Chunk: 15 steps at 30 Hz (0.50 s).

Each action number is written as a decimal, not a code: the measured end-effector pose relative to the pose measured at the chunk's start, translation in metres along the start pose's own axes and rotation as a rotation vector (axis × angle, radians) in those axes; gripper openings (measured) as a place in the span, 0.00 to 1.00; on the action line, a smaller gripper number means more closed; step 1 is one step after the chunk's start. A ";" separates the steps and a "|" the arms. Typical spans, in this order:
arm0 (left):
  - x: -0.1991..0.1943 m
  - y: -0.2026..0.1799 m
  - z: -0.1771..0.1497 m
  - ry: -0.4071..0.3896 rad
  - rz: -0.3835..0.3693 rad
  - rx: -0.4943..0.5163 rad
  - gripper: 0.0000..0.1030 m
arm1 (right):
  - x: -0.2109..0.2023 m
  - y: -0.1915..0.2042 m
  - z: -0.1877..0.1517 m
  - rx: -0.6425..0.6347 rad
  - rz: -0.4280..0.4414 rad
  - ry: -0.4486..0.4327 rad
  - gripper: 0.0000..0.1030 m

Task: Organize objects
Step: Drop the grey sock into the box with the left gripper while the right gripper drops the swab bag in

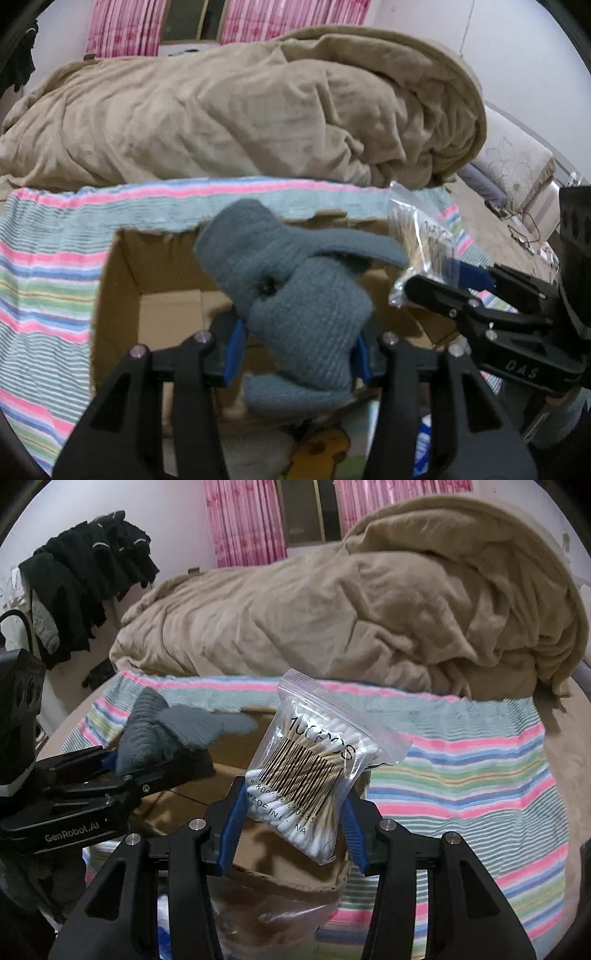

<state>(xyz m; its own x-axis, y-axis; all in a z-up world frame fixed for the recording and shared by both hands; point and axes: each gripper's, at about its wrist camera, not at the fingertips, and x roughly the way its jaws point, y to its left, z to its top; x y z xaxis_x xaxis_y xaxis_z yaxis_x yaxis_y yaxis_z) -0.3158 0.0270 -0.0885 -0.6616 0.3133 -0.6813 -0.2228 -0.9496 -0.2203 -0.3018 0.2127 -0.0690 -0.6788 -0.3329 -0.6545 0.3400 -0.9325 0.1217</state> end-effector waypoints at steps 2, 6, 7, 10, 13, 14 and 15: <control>0.002 0.000 -0.001 0.012 0.003 -0.003 0.52 | 0.001 0.000 -0.002 0.000 0.002 0.000 0.50; -0.002 0.001 0.000 0.016 0.009 -0.015 0.61 | 0.001 0.003 0.000 -0.016 -0.010 0.007 0.54; -0.005 0.002 0.000 0.011 0.008 -0.016 0.68 | 0.000 0.004 0.000 -0.022 -0.015 0.004 0.59; -0.019 0.002 0.001 -0.015 0.008 -0.024 0.76 | -0.007 0.006 0.002 -0.023 -0.016 -0.011 0.66; -0.033 0.003 0.002 -0.034 0.016 -0.026 0.78 | -0.018 0.007 0.005 -0.023 -0.024 -0.028 0.67; -0.037 0.003 0.002 -0.037 0.018 -0.026 0.79 | -0.022 0.008 0.006 -0.021 -0.026 -0.031 0.67; -0.043 0.003 0.001 -0.044 0.020 -0.027 0.79 | -0.025 0.009 0.006 -0.019 -0.027 -0.034 0.67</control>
<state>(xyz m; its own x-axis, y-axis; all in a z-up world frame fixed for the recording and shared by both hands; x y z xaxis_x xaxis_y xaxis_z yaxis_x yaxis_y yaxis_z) -0.2887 0.0106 -0.0590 -0.6966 0.2937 -0.6546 -0.1901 -0.9553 -0.2264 -0.2862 0.2121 -0.0470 -0.7095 -0.3124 -0.6317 0.3332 -0.9386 0.0898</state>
